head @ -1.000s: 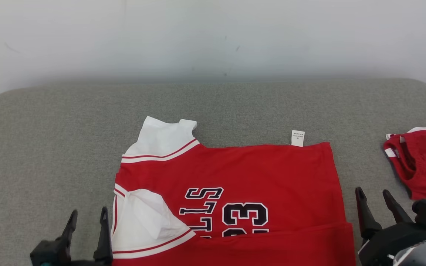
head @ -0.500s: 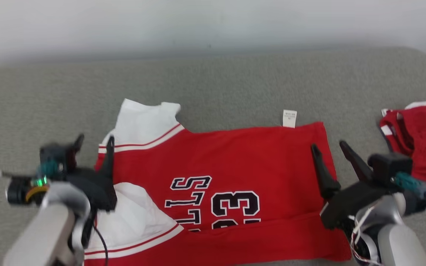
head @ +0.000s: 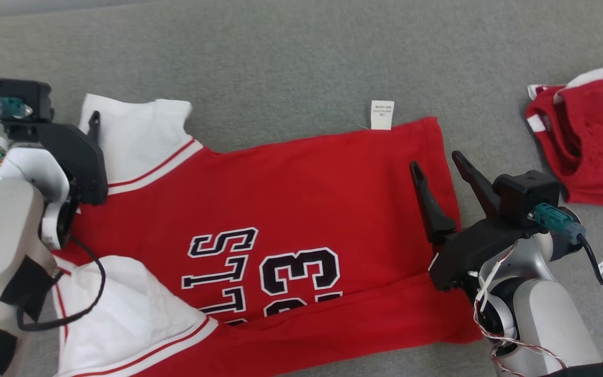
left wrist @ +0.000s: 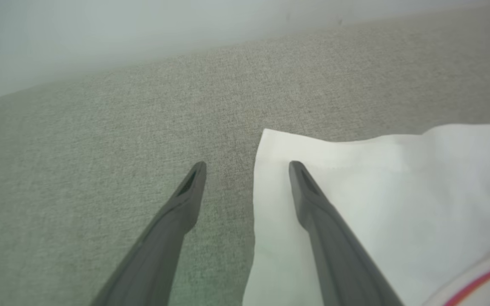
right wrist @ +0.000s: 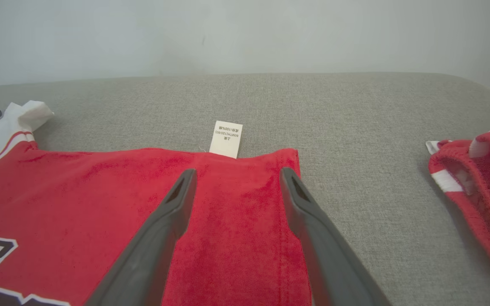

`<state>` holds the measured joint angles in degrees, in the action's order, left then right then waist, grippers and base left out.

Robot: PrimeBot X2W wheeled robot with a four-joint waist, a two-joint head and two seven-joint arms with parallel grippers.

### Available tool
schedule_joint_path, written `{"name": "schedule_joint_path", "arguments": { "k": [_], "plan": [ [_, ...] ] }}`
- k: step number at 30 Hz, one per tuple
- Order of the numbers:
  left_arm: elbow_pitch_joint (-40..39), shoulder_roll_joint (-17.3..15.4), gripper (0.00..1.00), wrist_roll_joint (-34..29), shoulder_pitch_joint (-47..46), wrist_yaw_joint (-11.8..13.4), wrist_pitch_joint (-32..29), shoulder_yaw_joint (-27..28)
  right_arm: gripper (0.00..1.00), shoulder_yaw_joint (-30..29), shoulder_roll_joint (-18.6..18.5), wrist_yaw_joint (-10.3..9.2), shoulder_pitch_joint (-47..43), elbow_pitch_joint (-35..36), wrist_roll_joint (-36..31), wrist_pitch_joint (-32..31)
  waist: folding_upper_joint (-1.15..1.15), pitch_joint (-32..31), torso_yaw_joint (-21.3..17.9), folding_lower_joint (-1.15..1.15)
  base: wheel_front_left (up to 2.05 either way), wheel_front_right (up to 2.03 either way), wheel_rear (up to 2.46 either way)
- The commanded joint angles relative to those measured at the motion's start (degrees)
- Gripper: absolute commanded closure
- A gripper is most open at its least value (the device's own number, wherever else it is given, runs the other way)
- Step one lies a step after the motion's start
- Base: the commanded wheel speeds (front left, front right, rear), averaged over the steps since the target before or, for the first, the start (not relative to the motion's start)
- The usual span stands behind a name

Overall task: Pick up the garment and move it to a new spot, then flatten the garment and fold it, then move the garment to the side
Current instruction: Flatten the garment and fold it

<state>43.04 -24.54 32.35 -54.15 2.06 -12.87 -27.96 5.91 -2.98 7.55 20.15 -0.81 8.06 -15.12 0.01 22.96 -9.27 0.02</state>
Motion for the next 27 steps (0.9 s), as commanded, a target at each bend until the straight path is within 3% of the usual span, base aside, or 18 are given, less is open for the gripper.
{"name": "schedule_joint_path", "arguments": {
  "k": [1, 9, 10, 12, 14, 16, 18, 19, 20, 21, 22, 23, 24, 25, 27],
  "plan": [
    [0.71, -0.44, 0.00, 0.13, -0.81, 0.43, -0.30, 0.03, 0.00, 0.01, -0.05, -0.13, 0.25, 0.01, 0.54, 0.28, -0.01, 2.58, -2.50, -0.02, 0.00, 0.00, 0.00],
    [3.89, -0.36, 0.02, -0.41, -3.09, 1.90, -2.41, -0.59, 0.00, 0.70, -0.05, -0.13, 0.75, -0.29, 0.70, 0.48, -0.01, 2.66, -3.35, -0.02, 0.00, 0.00, 0.00],
    [4.16, -0.31, 0.31, -0.42, -3.19, 2.20, -2.74, -0.63, 0.00, 0.74, -0.07, -0.13, 0.82, -0.30, 0.77, 0.46, -0.01, 2.67, -3.42, -0.02, 0.00, 0.00, 0.00],
    [4.44, -0.09, 0.66, -0.44, -3.17, 2.66, -3.20, -0.79, 0.00, 0.72, -0.09, -0.13, 0.85, -0.33, 0.80, 0.46, -0.01, 2.63, -3.53, -0.02, 0.00, 0.00, 0.00],
    [4.70, -0.01, 0.77, -0.37, -3.21, 3.30, -3.83, -0.82, 0.00, 0.59, -0.08, -0.13, 0.80, -0.39, 0.80, 0.39, -0.01, 2.63, -3.58, -0.02, 0.00, 0.00, 0.00],
    [4.72, 0.14, 0.68, -0.16, -3.16, 3.86, -4.15, -0.80, 0.00, 0.39, -0.11, -0.13, 0.69, -0.42, 0.77, 0.39, -0.01, 2.57, -3.55, -0.02, 0.00, 0.00, 0.00],
    [4.45, 0.01, 0.52, 0.00, -3.22, 4.09, -4.31, -0.76, 0.00, 0.20, -0.23, -0.13, 0.53, -0.33, 0.69, 0.32, -0.01, 2.45, -3.48, -0.02, 0.00, 0.00, 0.00],
    [4.45, 0.01, 0.52, 0.00, -3.22, 4.09, -4.31, -0.76, 0.00, 0.20, -0.23, -0.13, 0.53, -0.33, 0.69, 0.32, -0.01, 2.45, -3.48, -0.02, 0.00, 0.00, 0.00],
    [4.22, -0.13, 0.25, 0.08, -3.33, 4.19, -4.45, -0.75, 0.00, 0.15, -0.29, -0.13, 0.49, -0.24, 0.62, 0.27, -0.01, 2.42, -3.45, -0.02, 0.00, 0.00, 0.00],
    [3.96, -0.20, 0.26, 0.09, -3.41, 4.27, -4.61, -0.79, 0.00, 0.13, -0.33, -0.13, 0.47, -0.15, 0.56, 0.20, -0.01, 2.38, -3.45, -0.02, 0.00, 0.00, 0.00],
    [3.70, -0.25, 0.35, 0.12, -3.42, 4.29, -4.64, -0.82, 0.00, 0.16, -0.35, -0.13, 0.48, -0.03, 0.53, 0.20, -0.01, 2.38, -3.49, -0.02, 0.00, 0.00, 0.00],
    [3.46, -0.39, 0.60, 0.04, -3.38, 4.21, -4.83, -0.97, 0.00, 0.23, -0.34, -0.13, 0.52, 0.06, 0.51, 0.11, -0.01, 2.41, -3.54, -0.02, 0.00, 0.00, 0.00],
    [3.19, -0.49, 0.73, 0.07, -3.24, 3.92, -4.80, -1.11, 0.00, 0.34, -0.34, -0.13, 0.58, 0.12, 0.51, 0.03, -0.01, 2.46, -3.60, -0.02, 0.00, 0.00, 0.00],
    [2.86, -0.51, 1.00, 0.14, -3.07, 3.73, -4.55, -1.18, 0.00, 0.42, -0.33, -0.13, 0.69, 0.18, 0.55, -0.04, -0.01, 2.56, -3.64, -0.02, 0.00, 0.00, 0.00],
    [2.32, -0.42, 1.00, 0.00, -2.73, 3.82, -4.19, -1.39, 0.00, 0.48, -0.34, -0.13, 0.99, 0.25, 0.73, -0.17, -0.01, 2.92, -3.61, -0.02, 0.00, 0.00, 0.00]
  ]
}}
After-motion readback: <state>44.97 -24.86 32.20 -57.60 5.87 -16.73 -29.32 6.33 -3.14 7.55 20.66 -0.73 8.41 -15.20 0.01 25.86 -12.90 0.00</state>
